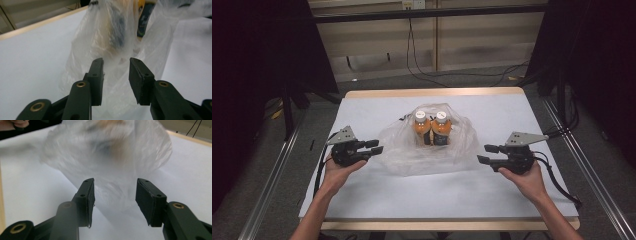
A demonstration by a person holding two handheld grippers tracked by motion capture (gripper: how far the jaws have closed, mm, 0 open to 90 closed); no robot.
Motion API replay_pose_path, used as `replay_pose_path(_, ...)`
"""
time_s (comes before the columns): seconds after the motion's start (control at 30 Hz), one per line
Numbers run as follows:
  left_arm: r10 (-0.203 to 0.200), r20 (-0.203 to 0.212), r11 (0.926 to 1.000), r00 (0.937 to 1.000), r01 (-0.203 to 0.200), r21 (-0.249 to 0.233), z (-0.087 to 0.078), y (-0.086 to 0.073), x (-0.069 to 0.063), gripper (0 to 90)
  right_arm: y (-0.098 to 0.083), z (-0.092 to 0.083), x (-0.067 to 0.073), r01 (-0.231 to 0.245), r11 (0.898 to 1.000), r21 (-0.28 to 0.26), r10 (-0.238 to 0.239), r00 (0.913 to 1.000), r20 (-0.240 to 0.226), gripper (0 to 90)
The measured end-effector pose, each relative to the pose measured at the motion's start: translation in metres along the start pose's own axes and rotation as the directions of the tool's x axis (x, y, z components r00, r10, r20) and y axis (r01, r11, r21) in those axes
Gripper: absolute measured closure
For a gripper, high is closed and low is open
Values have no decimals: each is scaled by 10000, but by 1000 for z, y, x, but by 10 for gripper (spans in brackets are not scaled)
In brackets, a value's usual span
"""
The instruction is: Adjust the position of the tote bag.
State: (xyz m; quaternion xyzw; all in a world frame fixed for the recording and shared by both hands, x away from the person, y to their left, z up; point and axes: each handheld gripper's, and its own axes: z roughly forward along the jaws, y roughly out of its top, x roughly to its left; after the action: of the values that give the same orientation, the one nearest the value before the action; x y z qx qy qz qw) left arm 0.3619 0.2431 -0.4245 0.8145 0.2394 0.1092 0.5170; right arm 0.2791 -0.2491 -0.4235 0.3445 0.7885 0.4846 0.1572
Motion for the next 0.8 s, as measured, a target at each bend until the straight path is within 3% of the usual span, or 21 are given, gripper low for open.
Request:
replay_pose_path(0.13, 255, 168, 9997, 9995, -254, -64, 13, 14, -6, 582, 10, -8, 1, 93, 9996, -257, -91, 9999, 109, 496)
replay_pose_path(0.27, 550, 341, 9985, 9979, -549, -34, 31, 28, -14, 529, 28, -1, 4, 308, 9980, -550, -311, 9995, -41, 452)
replay_pose_path(0.47, 496, 549, 9987, 9973, -490, -130, 58, 42, -13, 453, 56, 12, 3, 456, 9932, -1074, -484, 9986, -229, 361)
replay_pose_path(0.57, 316, 560, 9995, 9979, -315, -15, 69, 40, -10, 412, 60, 23, -3, 193, 9930, -1169, -245, 9988, -431, 330)
replay_pose_path(0.73, -34, 544, 9991, 9985, 11, 427, 84, 28, -2, 380, 54, 48, -7, 234, 9983, -525, -256, 9987, -435, 301)
replay_pose_path(0.8, 45, 636, 9973, 9980, -92, 735, 89, 24, -2, 434, 51, 57, -7, 274, 9992, -274, -289, 9981, -551, 313)
